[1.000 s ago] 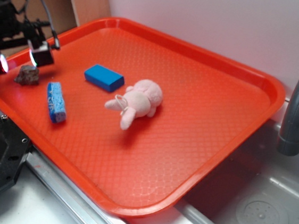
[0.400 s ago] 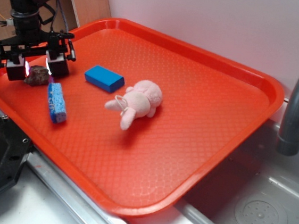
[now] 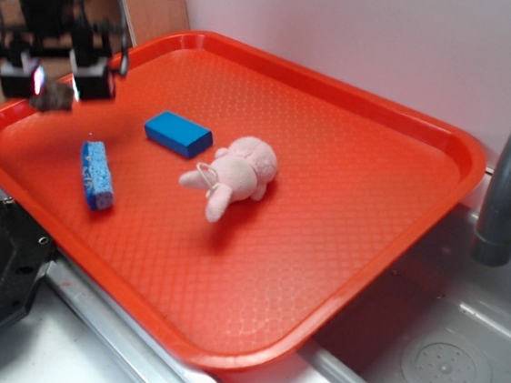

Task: Grab the rock.

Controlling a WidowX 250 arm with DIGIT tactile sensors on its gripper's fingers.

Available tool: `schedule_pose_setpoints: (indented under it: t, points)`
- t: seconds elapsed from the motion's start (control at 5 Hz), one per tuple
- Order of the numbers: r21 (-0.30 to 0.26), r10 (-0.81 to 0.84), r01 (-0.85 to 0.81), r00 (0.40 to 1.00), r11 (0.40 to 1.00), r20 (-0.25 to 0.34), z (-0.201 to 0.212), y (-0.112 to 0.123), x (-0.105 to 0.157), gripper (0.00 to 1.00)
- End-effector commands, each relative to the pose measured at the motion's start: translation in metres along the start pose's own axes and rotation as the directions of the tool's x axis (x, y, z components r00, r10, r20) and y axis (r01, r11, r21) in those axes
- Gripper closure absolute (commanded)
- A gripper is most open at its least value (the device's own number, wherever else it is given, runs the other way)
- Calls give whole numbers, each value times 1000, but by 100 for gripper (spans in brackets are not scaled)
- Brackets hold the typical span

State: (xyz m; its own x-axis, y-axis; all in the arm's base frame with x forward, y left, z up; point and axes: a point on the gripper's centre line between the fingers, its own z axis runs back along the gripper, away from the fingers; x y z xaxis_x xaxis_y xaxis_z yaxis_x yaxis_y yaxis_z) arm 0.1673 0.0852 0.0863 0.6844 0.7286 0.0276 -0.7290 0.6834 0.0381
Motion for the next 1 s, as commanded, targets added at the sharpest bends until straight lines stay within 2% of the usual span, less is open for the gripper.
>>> schedule_pose_setpoints:
  t: [0.0,0.2,0.4,0.6,0.8]
  points:
    - [34,-397,395,912,918,100,105,-23,-24,100]
    - [32,-609,609,785,792,114,127,-57,-26,100]
    - [-47,-755,765,642,642,136,129,-66,-17,100]
    - [-22,-780,793,604,609,164,129,-69,-11,100]
    - [-51,-763,779,624,625,171,127,-67,-9,100]
